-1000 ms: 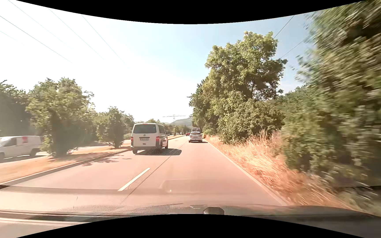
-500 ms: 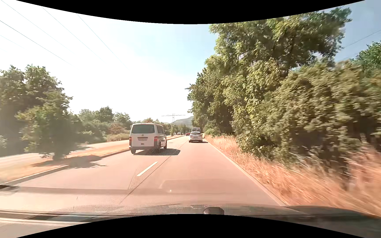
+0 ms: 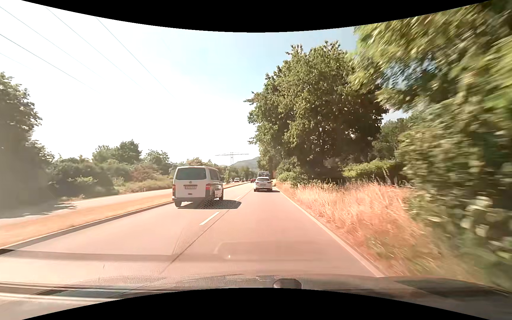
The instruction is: Follow the waypoints while adhering to traffic rules and regulations
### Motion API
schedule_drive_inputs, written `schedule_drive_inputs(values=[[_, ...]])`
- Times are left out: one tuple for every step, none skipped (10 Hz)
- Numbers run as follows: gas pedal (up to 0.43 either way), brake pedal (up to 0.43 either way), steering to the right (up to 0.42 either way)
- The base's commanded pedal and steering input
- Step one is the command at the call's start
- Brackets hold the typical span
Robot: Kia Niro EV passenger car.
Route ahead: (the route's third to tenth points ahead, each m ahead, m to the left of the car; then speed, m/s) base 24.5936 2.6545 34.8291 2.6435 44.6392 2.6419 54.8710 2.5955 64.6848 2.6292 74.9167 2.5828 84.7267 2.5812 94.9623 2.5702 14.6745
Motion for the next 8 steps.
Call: schedule_drive_inputs(values=[[0.067, 0.0, -0.001], [0.067, 0.0, -0.001], [0.067, 0.0, -0.002], [0.067, 0.0, -0.001], [0.067, 0.0, -0.001], [0.067, 0.0, -0.001], [0.067, 0.0, -0.001], [0.067, 0.0, -0.002]])
